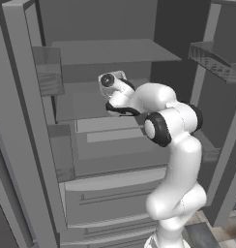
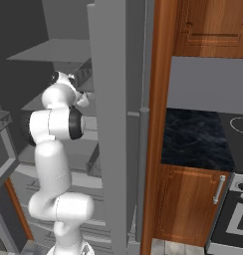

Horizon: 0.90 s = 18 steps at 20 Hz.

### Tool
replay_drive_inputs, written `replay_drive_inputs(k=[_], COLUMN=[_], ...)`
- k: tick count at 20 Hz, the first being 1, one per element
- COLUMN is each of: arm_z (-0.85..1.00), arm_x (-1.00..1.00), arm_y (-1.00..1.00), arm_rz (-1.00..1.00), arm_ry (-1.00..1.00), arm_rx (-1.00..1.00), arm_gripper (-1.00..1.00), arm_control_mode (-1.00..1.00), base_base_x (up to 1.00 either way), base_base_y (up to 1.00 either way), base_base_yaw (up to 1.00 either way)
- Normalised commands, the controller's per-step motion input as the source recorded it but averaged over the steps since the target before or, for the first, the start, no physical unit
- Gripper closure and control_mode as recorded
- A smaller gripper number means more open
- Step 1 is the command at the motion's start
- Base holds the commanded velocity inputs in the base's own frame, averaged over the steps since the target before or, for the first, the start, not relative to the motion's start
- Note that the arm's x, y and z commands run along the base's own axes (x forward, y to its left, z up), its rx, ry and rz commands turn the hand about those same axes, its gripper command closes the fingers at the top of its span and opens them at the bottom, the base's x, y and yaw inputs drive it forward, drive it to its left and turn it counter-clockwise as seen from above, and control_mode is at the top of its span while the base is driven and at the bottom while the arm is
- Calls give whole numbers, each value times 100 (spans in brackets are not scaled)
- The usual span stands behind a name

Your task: Place the tupperware containing the chicken drumstick and squash meal in the microwave. Close the microwave door and press the start button to reheat the meal.

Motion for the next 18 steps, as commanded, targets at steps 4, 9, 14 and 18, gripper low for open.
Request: replay_drive_inputs(k=[4,9,14,18], arm_z=[0,1,19,38], arm_x=[-88,-100,-100,-100], arm_y=[-3,0,0,0], arm_rz=[-10,-5,-1,0], arm_ry=[0,0,0,0], arm_rx=[0,0,8,13], arm_gripper=[100,100,100,100], arm_control_mode=[-100,-100,-100,-100], base_base_x=[0,0,0,0], base_base_y=[0,0,0,0], base_base_yaw=[0,0,0,0])
